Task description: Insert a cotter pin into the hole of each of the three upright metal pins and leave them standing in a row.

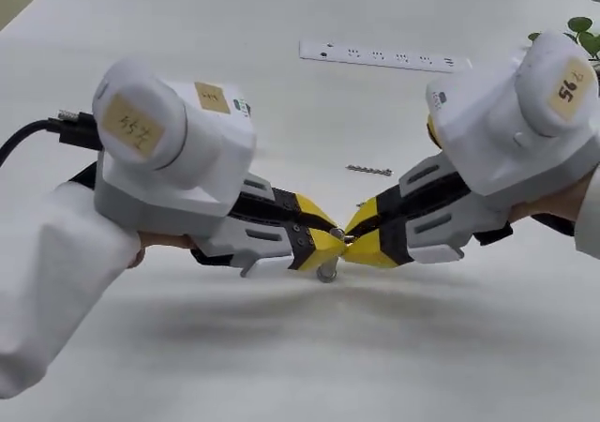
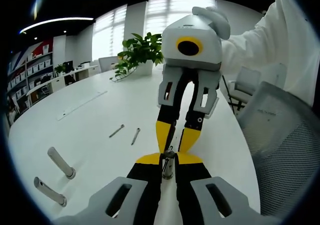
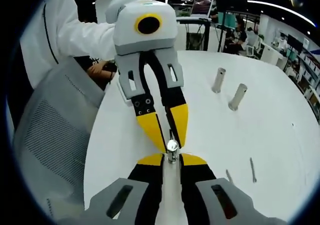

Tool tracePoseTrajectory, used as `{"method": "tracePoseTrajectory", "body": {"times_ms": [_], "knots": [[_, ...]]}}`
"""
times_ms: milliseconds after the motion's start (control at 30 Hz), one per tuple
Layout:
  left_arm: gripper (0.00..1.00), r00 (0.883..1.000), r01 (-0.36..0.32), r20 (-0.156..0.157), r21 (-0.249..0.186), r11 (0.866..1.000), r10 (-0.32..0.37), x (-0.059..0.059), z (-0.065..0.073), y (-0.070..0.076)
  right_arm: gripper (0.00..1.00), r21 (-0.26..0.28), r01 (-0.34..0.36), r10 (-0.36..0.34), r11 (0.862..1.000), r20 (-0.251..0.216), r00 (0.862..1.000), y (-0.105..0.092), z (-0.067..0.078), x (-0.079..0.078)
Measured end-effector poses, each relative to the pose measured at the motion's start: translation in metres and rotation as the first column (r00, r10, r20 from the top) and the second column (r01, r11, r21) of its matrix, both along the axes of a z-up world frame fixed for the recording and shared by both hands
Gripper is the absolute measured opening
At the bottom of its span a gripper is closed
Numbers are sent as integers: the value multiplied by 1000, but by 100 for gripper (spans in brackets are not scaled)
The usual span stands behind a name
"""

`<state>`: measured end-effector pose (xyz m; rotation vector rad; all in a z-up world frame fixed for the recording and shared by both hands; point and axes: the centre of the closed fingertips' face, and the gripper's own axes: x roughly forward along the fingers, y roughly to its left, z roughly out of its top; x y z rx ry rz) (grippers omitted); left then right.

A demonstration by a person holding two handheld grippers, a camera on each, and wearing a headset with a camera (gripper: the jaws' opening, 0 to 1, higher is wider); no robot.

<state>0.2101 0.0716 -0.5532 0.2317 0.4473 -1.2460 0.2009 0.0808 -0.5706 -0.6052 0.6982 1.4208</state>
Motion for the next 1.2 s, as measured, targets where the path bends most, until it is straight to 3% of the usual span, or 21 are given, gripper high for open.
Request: {"method": "tracePoseTrajectory", "body": {"times_ms": [67,200,600,933,1133,1200], "knots": [[6,1000,2,2,0,1000,-2,0,0,0,17,7,0,-1,1000,20,1000,-1,2,0],[6,1000,7,6,5,1000,-7,0,0,1,9,-4,14,-14,1000,47,999,-7,3,4],[6,1000,10,16,17,1000,-10,0,-1,2,0,12,29,-30,1000,48,998,-10,12,2],[6,999,23,29,24,999,-23,0,-1,1,0,12,3,-4,1000,58,998,-5,14,0],[6,1000,10,16,21,1000,-10,0,-1,2,0,14,-6,5,1000,69,998,-4,14,1],[6,1000,12,27,26,1000,-12,0,-1,3,0,14,2,-3,1000,67,998,-5,14,2]]}}
